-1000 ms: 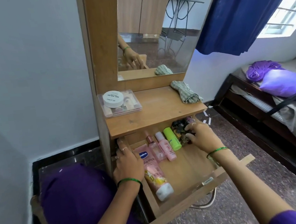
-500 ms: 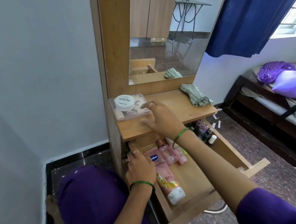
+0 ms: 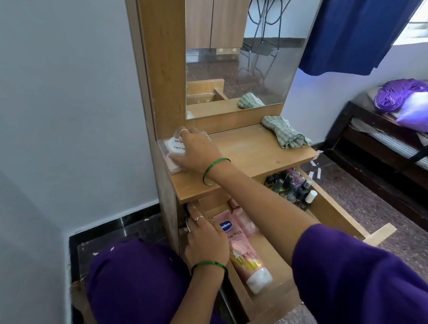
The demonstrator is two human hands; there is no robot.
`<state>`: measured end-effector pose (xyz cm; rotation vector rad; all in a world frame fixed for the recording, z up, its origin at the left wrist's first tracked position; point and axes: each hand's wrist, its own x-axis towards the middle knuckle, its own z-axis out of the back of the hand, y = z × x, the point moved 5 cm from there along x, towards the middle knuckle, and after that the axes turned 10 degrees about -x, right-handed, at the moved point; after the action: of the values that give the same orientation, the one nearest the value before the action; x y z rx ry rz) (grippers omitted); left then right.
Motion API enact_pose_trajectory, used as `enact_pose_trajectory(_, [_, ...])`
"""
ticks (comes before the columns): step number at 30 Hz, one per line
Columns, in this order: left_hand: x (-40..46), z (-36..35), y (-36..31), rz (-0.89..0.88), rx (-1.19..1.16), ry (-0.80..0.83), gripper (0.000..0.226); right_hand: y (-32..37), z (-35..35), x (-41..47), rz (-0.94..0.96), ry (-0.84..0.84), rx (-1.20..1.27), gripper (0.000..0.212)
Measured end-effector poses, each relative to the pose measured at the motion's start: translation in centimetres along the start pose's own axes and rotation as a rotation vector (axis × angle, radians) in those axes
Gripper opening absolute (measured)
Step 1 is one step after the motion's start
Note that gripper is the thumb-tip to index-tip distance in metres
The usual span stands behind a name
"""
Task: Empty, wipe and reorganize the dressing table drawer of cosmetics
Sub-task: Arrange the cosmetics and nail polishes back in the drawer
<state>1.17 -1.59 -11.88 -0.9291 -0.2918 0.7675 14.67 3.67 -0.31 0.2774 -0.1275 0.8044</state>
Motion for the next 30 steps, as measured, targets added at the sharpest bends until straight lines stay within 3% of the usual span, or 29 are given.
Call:
enact_pose_trajectory(7, [0.2, -0.1, 0.1, 0.008, -0.008, 0.011, 0.061, -4.7, 6.7, -5.1, -0.006, -0.073, 0.095, 0.042])
enact_pose_trajectory(9, [0.1, -0.1, -0.1, 0.004, -0.007, 0.008, 0.060, -6.8, 8.3, -7.6, -0.028, 0.060, 0.036, 0.047])
enact_pose_trajectory(13, [0.0, 0.0, -0.1, 0.009, -0.005, -0.002, 0.060, -10.1, 7.0, -13.6, -0.056, 0.545, -0.113, 0.054])
enact_pose_trajectory(17, [-0.1, -0.2, -0.1, 0.005, 0.001, 0.004, 0.060, -11.7, 3.2, -18.9, -0.102, 0.764, -0.200, 0.062])
enact_pose_trajectory(30, [-0.1, -0.2, 0.2, -0.016, 0.002, -0.012, 0.056, -11.4, -2.0, -21.3, -0.102, 0.768, -0.299, 0.065])
